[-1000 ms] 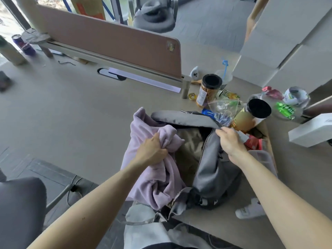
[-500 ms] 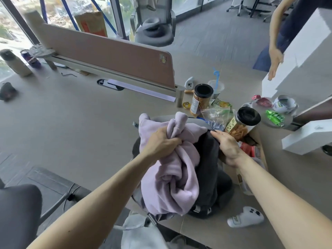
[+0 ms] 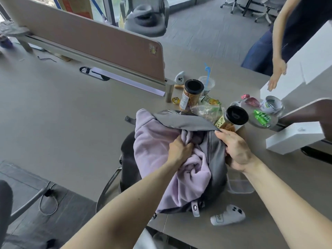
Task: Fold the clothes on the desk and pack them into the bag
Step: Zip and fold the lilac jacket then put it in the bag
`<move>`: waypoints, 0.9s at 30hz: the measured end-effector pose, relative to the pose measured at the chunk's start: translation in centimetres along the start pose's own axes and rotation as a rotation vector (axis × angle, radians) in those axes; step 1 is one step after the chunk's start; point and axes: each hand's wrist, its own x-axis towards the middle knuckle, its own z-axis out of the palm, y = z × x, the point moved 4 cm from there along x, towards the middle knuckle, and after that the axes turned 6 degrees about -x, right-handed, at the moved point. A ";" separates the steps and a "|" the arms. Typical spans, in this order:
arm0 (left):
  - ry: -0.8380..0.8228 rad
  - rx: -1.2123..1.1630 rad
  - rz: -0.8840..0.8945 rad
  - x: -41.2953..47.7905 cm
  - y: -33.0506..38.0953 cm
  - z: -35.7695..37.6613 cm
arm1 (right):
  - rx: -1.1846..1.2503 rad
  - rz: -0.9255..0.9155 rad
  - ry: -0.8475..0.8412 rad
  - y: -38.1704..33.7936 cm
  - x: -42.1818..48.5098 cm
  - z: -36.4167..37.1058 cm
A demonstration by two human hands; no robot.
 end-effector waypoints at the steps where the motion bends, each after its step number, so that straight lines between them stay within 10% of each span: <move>1: 0.002 0.006 0.001 0.3 -0.2 0.7 | 0.012 -0.009 0.024 -0.1 -0.2 -0.4; 10: -0.268 0.022 0.091 -2.1 0.4 -0.1 | -0.201 0.023 0.325 0.5 1.1 -4.6; 16: 0.548 0.017 -0.077 -6.8 -10.2 -14.4 | -0.696 0.108 0.342 3.1 3.3 -6.7; 20: 0.254 0.014 -0.475 -6.4 -17.9 -15.1 | -0.727 0.096 0.357 2.3 3.5 -5.3; 27: 0.233 0.158 -0.213 -4.3 -16.1 -16.4 | -0.771 0.081 0.394 1.3 2.5 -3.5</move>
